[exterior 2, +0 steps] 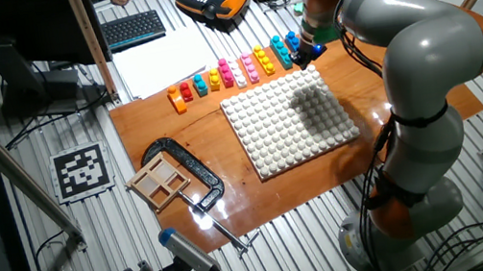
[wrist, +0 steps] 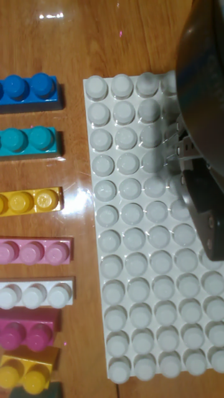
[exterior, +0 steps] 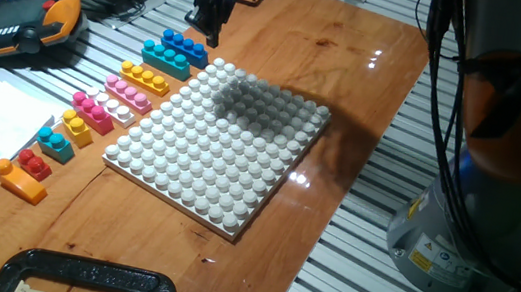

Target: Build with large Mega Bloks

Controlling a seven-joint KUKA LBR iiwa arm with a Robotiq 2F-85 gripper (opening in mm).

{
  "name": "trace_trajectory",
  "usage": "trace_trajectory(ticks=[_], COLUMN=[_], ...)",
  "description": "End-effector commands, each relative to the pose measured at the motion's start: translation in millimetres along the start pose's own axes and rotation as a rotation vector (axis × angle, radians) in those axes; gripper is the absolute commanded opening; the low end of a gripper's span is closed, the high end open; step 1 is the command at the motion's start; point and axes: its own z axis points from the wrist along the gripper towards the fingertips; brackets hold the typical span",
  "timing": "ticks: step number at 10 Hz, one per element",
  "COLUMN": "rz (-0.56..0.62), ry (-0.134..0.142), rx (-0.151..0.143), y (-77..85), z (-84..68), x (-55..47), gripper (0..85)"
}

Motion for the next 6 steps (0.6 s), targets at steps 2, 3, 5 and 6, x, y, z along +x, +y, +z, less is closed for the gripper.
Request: trace_trajectory(ticks=[2, 3, 5, 6], rz=[0.008, 0.017, 0.023, 0.009], ry=[-0.002, -0.002, -0.003, -0.011], rx=[0.006, 0.008, 0.031, 0.033], y=[-0.1, 1.4, 4.0, 4.0], z=[-1.4, -3.2, -9.0, -9.0], x=[0.5, 0.6, 2.2, 2.2], gripper=[0.0, 0.0, 0.0, 0.0])
